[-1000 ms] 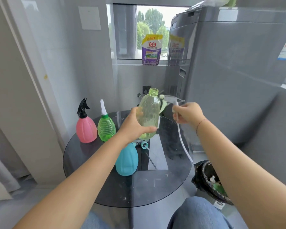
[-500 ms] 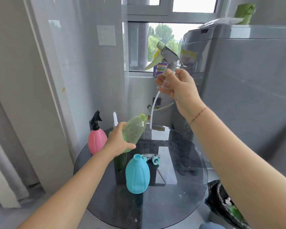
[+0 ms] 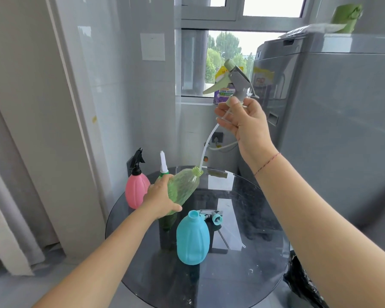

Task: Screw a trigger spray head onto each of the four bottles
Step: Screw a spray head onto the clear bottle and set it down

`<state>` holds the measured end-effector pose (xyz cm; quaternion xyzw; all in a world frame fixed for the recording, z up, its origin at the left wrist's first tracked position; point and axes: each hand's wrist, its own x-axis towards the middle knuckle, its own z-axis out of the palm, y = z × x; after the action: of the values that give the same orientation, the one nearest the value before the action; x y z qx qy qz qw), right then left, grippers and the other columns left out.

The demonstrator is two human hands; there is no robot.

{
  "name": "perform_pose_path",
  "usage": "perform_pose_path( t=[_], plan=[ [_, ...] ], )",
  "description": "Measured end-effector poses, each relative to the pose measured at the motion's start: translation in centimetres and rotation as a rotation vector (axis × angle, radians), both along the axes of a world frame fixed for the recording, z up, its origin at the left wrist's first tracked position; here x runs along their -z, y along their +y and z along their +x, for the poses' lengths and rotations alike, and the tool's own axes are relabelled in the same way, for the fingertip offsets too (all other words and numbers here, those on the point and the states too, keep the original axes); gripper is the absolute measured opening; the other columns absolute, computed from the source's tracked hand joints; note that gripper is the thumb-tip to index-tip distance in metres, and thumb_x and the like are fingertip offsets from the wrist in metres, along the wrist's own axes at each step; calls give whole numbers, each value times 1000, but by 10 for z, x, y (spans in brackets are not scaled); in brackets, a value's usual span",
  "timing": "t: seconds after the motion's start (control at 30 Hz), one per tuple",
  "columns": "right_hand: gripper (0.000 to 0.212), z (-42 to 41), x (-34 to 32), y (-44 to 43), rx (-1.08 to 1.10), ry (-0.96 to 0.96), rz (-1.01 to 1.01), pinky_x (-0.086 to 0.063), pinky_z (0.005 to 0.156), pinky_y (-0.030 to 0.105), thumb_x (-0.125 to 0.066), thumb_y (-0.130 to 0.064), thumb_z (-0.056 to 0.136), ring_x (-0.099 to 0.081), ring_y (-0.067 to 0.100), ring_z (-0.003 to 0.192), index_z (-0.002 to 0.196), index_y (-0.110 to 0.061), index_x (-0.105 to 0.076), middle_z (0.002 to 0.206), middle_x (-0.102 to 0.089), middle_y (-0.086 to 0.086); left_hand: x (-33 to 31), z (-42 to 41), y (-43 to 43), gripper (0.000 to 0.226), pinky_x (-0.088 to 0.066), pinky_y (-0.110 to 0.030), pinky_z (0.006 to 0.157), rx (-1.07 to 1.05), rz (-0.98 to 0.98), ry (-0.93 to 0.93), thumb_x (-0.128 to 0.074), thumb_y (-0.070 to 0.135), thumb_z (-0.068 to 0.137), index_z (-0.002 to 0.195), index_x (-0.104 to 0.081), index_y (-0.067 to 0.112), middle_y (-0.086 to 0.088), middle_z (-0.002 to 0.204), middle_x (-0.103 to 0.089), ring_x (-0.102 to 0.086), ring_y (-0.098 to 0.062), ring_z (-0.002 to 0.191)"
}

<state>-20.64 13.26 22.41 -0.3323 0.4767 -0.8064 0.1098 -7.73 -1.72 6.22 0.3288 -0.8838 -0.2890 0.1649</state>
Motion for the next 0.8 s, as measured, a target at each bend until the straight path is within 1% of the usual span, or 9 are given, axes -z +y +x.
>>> perform_pose_path(
  t=[0.2,0.37,0.43,0.53,0.63,0.73,0.8],
  plan=[
    [41,1,11,-4,-6,-26,0,-59,84,36,-57,-19,95,-70,28,101,129,0,-44,104,-69,14,4,0,-1,98,-44,-42,99,16,15,-21,-87,22,63,142,-29,26,0,142,-43,-43,-25,126],
    [34,-2,12,-6,-17,-71,-50,-58,86,38,-57,-20,95,-70,29,102,122,-4,-46,102,-69,12,10,-1,0,100,-43,-43,103,66,100,-3,-87,23,65,143,-27,27,-1,143,-42,-44,-25,125],
    [33,-2,15,-6,-24,-75,-53,-59,86,38,-56,-20,95,-70,28,102,123,-3,-46,103,-69,13,10,-1,0,100,-43,-43,104,68,131,33,-87,25,65,144,-26,28,-1,144,-41,-44,-25,127],
    [35,-3,27,-8,-49,-79,-28,-59,85,37,-56,-20,96,-71,26,100,124,-2,-46,103,-68,13,9,-5,0,98,-42,-43,104,55,222,144,-87,28,66,143,-26,31,1,146,-40,-43,-24,128],
    [40,-2,47,-11,-32,-19,117,-57,89,37,-57,-23,95,-66,26,105,125,1,-47,108,-68,11,5,-8,0,96,-42,-40,103,61,268,232,-86,30,67,142,-27,32,4,145,-41,-43,-20,125],
    [49,-1,69,-15,-25,70,330,-48,102,39,-60,-31,91,-59,26,117,128,0,-49,126,-63,11,-1,-10,3,94,-41,-34,98,118,279,266,-87,31,66,141,-30,33,9,139,-45,-43,-14,118],
    [40,-1,79,-16,-67,81,395,-45,105,45,-62,-30,90,-59,27,119,119,-3,-52,127,-63,12,-5,-12,7,92,-41,-33,97,164,294,266,-87,31,65,139,-32,35,11,135,-47,-46,-14,119]
  ],
)
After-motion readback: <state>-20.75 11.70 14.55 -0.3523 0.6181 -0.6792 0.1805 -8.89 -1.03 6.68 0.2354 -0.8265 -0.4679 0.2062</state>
